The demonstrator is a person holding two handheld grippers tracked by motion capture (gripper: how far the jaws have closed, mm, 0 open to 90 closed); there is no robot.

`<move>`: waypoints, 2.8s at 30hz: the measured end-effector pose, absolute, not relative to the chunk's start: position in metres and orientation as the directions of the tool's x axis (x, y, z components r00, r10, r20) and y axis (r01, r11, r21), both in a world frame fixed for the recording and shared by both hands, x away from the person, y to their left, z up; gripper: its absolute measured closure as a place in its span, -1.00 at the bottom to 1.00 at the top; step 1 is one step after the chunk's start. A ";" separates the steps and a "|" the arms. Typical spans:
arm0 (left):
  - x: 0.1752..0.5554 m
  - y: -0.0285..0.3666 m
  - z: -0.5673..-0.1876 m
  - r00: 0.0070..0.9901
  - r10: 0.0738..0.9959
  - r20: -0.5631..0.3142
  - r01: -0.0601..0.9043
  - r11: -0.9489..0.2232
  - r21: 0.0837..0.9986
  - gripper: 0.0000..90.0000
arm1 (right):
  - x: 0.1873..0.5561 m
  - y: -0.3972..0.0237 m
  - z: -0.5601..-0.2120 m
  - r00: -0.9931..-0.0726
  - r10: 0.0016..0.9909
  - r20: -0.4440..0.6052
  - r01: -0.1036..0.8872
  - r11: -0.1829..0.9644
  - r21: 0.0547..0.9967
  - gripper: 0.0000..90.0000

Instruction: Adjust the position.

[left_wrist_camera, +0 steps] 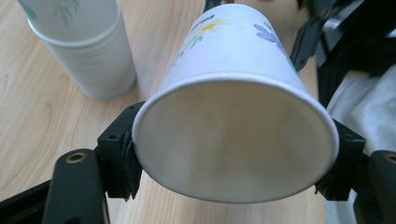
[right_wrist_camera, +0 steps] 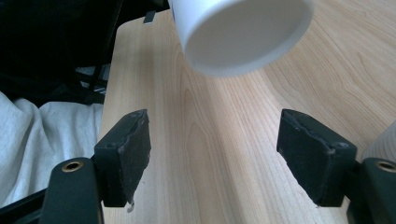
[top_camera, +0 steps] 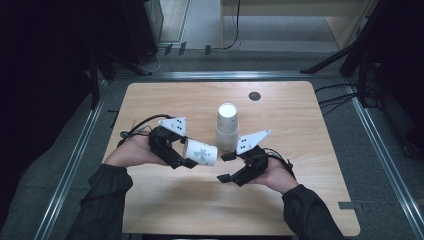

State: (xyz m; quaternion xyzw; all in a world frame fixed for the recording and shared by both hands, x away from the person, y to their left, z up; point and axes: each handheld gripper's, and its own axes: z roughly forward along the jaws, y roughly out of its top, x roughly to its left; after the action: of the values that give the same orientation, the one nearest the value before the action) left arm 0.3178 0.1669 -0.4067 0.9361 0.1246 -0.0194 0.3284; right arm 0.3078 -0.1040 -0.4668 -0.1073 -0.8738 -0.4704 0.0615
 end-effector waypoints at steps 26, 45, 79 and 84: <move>0.308 0.133 -0.432 0.976 0.199 -0.086 0.217 -0.907 0.362 -0.44 | 0.307 -0.070 -0.487 -0.980 0.099 0.174 0.198 0.600 0.775 -0.38; 0.302 0.123 -0.430 0.986 0.150 -0.072 0.166 -0.913 0.374 -0.45 | 0.300 -0.063 -0.487 -0.988 0.069 0.136 0.149 0.622 0.769 -0.23; 0.309 0.184 -0.429 0.952 0.270 -0.140 0.294 -0.692 0.659 -0.61 | 0.308 -0.097 -0.462 -0.982 0.139 0.130 0.183 0.508 0.842 -0.23; 0.310 0.188 -0.432 0.937 0.299 -0.181 0.336 -0.628 0.702 -0.60 | 0.309 -0.101 -0.460 -0.982 0.139 0.132 0.184 0.494 0.850 -0.23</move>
State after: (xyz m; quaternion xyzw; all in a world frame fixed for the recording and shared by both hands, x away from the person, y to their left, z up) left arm 0.3098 0.1882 -0.4317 0.9019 0.1759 -0.0233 0.3939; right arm 0.3090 -0.1007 -0.4605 -0.0934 -0.8639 -0.4944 0.0229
